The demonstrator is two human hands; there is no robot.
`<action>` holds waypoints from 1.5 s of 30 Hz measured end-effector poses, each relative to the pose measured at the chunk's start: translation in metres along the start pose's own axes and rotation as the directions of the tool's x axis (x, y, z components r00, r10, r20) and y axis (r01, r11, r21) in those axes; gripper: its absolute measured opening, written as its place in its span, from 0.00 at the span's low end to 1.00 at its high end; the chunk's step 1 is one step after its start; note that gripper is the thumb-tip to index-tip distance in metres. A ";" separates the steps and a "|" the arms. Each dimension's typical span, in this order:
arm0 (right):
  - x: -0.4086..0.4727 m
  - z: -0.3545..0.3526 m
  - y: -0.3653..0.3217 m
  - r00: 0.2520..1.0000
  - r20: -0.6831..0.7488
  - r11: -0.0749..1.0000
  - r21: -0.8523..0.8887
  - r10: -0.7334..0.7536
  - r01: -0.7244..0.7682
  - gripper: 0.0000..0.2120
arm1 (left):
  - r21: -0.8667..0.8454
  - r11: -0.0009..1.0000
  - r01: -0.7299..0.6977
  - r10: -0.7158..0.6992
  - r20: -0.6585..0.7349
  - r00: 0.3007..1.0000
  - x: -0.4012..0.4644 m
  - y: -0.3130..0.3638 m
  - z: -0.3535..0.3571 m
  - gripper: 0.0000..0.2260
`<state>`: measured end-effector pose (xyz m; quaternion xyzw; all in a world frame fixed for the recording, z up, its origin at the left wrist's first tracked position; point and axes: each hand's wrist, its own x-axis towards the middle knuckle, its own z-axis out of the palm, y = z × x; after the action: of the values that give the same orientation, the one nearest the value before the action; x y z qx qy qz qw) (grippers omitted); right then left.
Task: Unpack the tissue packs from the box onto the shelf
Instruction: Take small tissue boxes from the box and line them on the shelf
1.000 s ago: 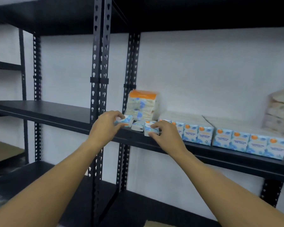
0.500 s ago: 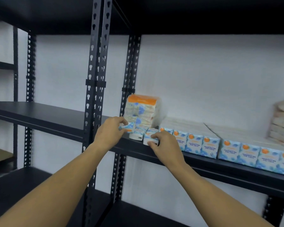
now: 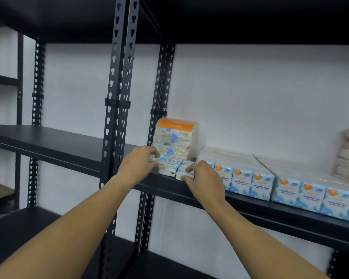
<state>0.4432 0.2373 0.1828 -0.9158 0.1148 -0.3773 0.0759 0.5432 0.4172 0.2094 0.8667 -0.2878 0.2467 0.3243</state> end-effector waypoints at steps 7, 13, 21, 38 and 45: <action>0.002 0.003 -0.002 0.999 -0.034 0.997 -0.078 -0.012 0.010 0.16 | 0.001 1.000 -0.008 0.008 0.002 1.000 0.002 -0.001 0.003 0.09; 0.001 0.005 -0.001 0.999 -0.050 0.999 -0.045 -0.016 0.013 0.18 | -0.008 1.000 -0.011 0.011 0.000 1.000 0.003 -0.001 0.004 0.10; 0.034 -0.033 -0.009 0.974 -0.104 0.936 0.274 -0.201 0.222 0.11 | -0.168 0.972 -0.165 0.157 -0.057 0.986 0.013 0.009 -0.007 0.14; 0.101 -0.069 -0.007 0.972 0.227 0.819 0.547 0.053 -0.173 0.05 | -0.318 0.898 -0.304 0.303 -0.053 0.951 0.044 0.038 -0.001 0.30; 0.093 -0.062 -0.011 0.986 0.143 0.796 0.586 0.086 -0.154 0.05 | -0.231 0.957 -0.175 0.164 -0.065 0.984 0.055 0.050 0.013 0.34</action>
<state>0.4653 0.2198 0.2915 -0.8559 0.0445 -0.3378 0.3889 0.5526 0.3581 0.2558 0.7884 -0.3810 0.2571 0.4089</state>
